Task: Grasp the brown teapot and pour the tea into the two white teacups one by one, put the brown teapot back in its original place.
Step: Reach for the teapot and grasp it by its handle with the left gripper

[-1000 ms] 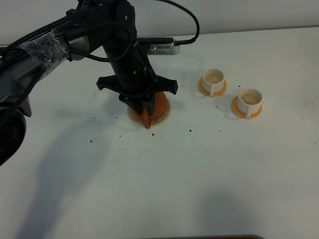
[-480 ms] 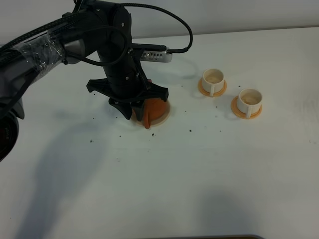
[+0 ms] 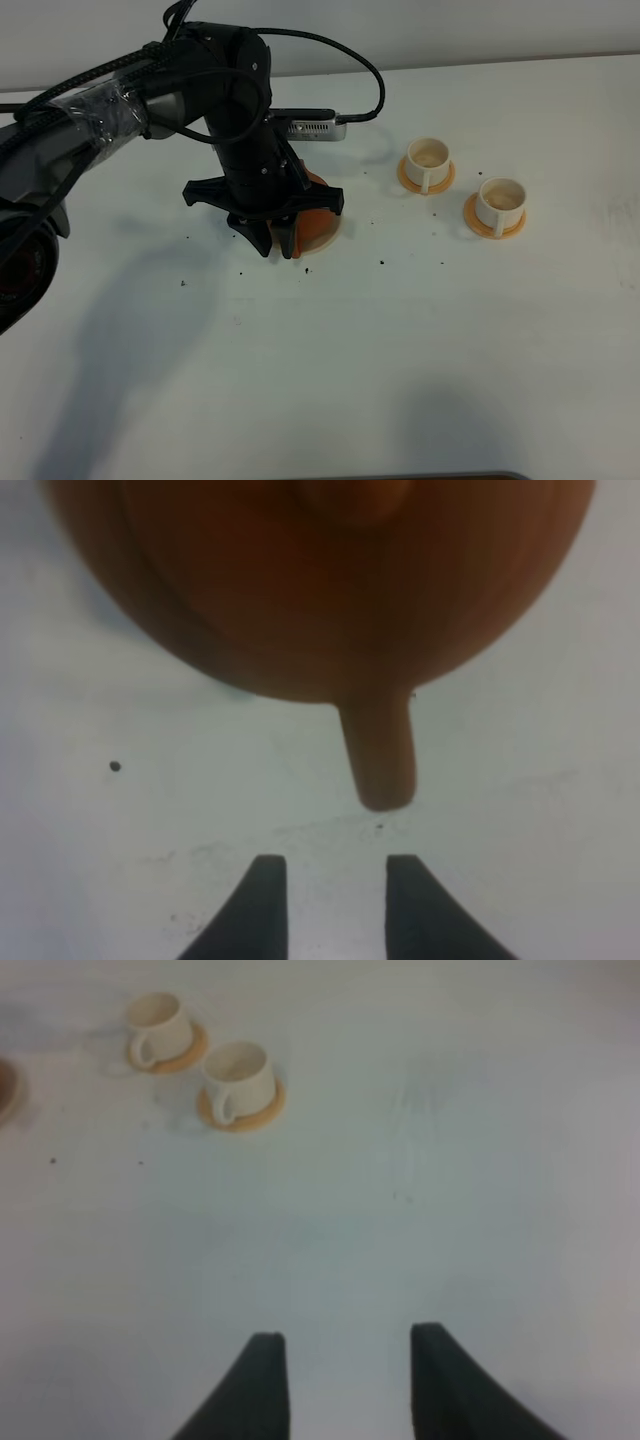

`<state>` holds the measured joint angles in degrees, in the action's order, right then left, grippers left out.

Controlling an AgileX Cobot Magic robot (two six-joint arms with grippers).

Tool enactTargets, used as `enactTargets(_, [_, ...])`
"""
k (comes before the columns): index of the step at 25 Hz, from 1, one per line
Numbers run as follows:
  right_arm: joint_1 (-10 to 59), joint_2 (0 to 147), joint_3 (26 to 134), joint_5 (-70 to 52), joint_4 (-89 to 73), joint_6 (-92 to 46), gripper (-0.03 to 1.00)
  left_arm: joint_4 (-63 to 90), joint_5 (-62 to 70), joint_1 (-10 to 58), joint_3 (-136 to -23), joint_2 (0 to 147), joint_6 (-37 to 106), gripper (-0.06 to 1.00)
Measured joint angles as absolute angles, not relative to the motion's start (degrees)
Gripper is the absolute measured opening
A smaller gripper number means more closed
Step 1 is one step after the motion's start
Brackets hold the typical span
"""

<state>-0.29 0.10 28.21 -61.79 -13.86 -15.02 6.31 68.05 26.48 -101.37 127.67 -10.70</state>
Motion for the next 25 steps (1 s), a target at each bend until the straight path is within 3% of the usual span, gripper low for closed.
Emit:
enactTargets(14, [-0.29,0.10,28.21,-61.79,-13.86,-15.02,0.29,7.59,66.12,26.00,-102.86,127.67,-11.60,0.25])
enactTargets(25, [-0.29,0.10,28.21,-61.79,-13.86,-15.02,0.29,7.92,66.55,25.95,-104.20,127.67,-12.04,0.36])
